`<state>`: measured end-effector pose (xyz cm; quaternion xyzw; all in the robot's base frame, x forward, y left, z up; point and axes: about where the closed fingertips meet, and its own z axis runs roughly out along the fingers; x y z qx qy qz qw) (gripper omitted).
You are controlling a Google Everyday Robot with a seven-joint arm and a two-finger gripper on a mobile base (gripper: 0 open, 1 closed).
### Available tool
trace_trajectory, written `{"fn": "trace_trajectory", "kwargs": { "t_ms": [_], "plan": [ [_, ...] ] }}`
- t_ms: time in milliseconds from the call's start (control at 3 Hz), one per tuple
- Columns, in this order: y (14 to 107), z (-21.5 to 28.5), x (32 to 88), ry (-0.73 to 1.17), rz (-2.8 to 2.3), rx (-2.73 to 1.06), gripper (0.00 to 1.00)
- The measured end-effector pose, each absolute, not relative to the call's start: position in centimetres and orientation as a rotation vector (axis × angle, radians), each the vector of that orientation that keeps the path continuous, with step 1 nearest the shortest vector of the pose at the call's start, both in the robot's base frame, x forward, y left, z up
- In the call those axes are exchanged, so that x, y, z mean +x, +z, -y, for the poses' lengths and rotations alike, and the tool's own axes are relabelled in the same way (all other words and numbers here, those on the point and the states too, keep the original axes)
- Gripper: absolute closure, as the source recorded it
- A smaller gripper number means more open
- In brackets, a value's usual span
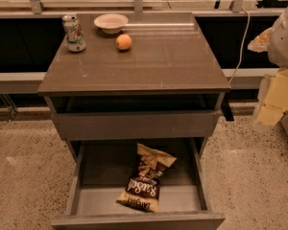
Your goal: Pick brown chip bag from middle drawer and place on counter
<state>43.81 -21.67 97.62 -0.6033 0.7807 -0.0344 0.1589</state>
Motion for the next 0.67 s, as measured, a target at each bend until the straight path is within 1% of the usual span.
{"fn": "trace_trajectory", "kwargs": {
  "t_ms": [333,667],
  "plan": [
    [97.6,21.6,43.9,-0.1,-2.227,-1.726,0.0],
    [96.0,20.4,44.5,-0.089,-2.161,-1.816,0.0]
  ]
}}
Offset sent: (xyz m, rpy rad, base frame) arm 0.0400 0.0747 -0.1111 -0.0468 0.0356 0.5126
